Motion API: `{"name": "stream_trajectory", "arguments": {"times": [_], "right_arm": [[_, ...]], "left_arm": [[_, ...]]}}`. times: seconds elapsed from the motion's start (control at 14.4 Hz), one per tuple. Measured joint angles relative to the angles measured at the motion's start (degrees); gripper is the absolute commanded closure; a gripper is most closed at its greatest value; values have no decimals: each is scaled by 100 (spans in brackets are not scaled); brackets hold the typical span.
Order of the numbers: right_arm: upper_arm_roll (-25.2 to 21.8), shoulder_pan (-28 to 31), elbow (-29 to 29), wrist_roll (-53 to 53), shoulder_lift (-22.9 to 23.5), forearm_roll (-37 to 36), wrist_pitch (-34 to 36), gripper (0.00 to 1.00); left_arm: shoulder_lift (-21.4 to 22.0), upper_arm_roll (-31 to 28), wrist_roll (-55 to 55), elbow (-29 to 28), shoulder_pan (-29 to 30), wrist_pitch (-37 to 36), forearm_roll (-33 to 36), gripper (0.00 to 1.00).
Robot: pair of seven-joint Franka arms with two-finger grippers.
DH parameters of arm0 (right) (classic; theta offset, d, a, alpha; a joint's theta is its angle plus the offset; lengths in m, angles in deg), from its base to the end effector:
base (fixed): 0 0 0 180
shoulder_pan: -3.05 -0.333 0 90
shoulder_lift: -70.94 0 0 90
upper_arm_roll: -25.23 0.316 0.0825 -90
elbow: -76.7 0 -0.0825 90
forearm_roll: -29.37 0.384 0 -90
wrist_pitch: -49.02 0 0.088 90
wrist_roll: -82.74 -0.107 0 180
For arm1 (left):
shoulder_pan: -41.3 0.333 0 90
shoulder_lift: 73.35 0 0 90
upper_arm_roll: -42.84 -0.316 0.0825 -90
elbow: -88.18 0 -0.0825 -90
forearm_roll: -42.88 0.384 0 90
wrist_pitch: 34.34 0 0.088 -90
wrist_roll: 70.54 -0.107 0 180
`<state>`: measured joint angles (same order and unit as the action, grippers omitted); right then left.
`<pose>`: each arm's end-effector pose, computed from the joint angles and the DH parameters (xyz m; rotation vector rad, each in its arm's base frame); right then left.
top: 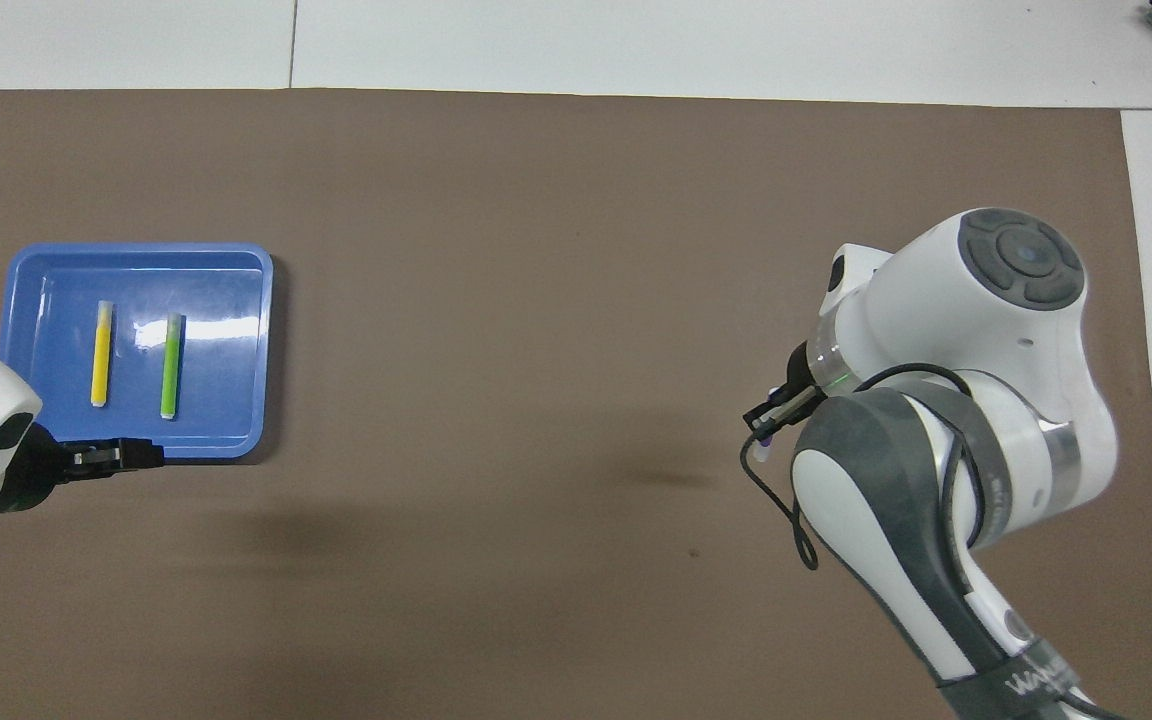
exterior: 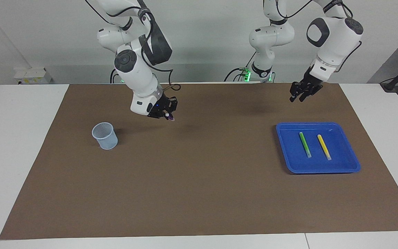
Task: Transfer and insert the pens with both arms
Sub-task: 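Carry the purple pen to the cup with the right gripper, then insert the purple pen into the cup while the left gripper reaches the green pen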
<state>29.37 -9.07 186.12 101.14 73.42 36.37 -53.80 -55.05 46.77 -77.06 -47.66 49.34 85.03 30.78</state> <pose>0.5285 0.1645 0.4596 -2.8890 -0.8441 0.2355 0.4494 0.0208 0.4508 2.9790 0.0923 0.0710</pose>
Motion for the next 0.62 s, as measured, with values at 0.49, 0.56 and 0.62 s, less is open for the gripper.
{"name": "stream_trajectory", "arguments": {"times": [0.49,0.56,0.62], "right_arm": [[-15,727,-78,2642,-283,-1597,185,100],[-16,791,-50,2863,-276,-1608,-17,100],[-16,848,0,3081,-268,-1612,-210,100]], "left_arm": [[-1065,-1,-119,467,24,769,298,45],[-1204,-1,-157,496,30,924,304,45],[-1347,-1,-197,509,35,1084,308,44]]}}
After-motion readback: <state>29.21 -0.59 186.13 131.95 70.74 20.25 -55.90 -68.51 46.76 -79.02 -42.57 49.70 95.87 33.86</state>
